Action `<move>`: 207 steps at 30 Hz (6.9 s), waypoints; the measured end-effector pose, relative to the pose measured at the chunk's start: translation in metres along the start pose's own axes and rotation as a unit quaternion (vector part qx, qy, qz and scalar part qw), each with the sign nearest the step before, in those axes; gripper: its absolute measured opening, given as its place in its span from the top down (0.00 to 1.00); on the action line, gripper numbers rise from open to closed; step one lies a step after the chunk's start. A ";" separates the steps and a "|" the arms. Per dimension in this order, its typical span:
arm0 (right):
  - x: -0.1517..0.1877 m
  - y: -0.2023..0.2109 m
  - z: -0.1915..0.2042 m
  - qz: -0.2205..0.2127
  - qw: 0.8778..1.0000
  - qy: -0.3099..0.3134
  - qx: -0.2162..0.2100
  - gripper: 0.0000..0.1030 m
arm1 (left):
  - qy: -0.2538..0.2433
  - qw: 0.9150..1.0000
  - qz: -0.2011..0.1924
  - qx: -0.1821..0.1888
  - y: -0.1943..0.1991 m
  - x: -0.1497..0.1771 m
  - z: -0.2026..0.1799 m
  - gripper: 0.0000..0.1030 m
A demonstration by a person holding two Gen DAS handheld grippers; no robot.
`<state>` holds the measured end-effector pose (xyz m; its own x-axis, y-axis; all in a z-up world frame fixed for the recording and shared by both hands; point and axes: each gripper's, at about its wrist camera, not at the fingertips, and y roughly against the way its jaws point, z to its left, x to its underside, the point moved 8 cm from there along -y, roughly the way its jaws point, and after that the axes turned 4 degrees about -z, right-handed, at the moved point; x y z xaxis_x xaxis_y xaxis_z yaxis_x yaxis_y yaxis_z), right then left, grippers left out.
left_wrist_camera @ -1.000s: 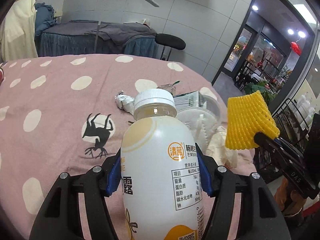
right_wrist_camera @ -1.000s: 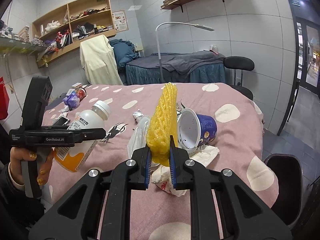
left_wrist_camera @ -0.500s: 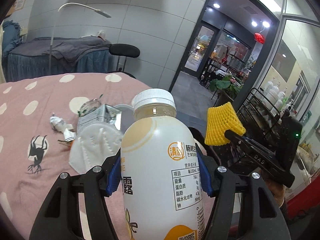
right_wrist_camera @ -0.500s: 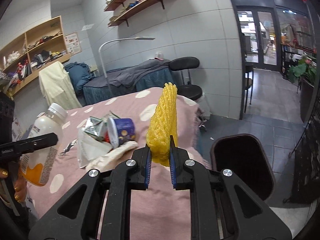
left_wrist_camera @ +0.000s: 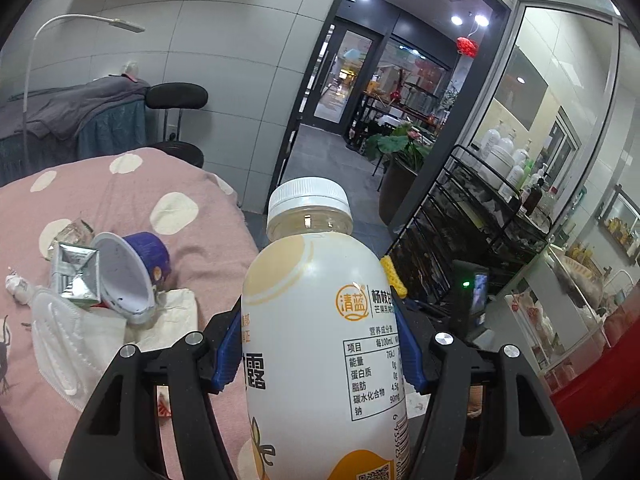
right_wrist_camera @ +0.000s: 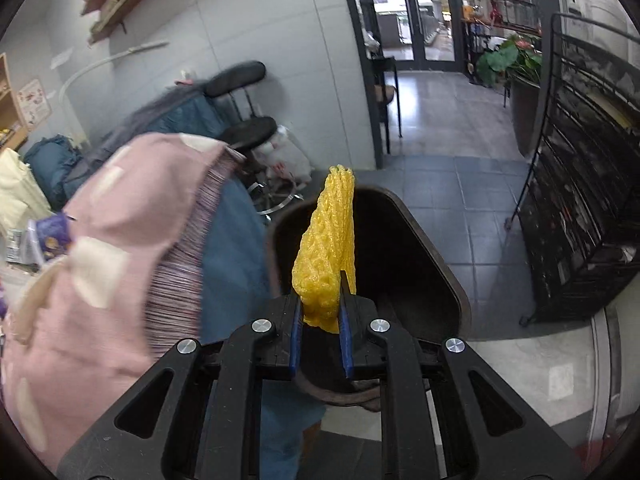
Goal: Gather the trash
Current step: 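Carry the bottle and foam net to the bin and release both inside, then grasp the white face mask with the left tool while the right tool grasps crumpled paper, then carry the mask and crumpled paper toward the brown bin, then open the right tool to drop the paper while the left tool drops the mask into the bin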
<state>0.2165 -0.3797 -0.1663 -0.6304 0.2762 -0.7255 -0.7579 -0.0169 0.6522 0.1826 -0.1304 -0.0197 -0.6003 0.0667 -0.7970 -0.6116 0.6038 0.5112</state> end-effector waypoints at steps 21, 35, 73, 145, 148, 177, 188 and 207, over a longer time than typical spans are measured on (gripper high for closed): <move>0.045 -0.117 -0.075 0.072 0.990 -0.038 0.113 0.28 | -0.048 0.998 0.038 0.029 -0.061 0.010 -0.049 0.40; 0.068 -0.047 -0.095 0.058 0.987 -0.106 0.104 0.24 | -0.071 0.993 0.084 0.042 -0.119 0.023 -0.072 0.40; 0.084 0.021 -0.108 0.029 0.984 -0.132 0.118 0.24 | -0.069 0.959 0.265 -0.075 -0.265 0.082 -0.047 0.18; 0.059 0.052 0.314 0.088 0.942 0.227 -0.230 0.83 | 0.151 0.963 -0.027 -0.222 0.125 0.060 0.161 0.89; 0.057 0.057 0.308 0.084 0.944 0.217 -0.236 0.86 | 0.150 0.964 -0.026 -0.218 0.124 0.062 0.159 0.89; -0.005 0.121 0.161 -0.037 0.981 0.102 -0.163 0.88 | 0.047 0.991 -0.041 -0.117 0.072 0.015 0.058 0.89; -0.027 0.103 0.085 -0.058 0.994 0.040 -0.089 0.88 | 0.002 0.997 -0.033 -0.069 0.034 -0.002 0.019 0.89; 0.024 -0.065 -0.061 0.058 0.993 -0.051 0.087 0.88 | -0.057 0.998 0.000 -0.017 -0.026 -0.012 -0.039 0.89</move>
<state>0.2409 -0.4304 -0.2394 -0.6844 0.3775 -0.6238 -0.6359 0.1096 0.7640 0.1860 -0.1779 -0.0111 -0.5395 0.1577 -0.8271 -0.6293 0.5772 0.5205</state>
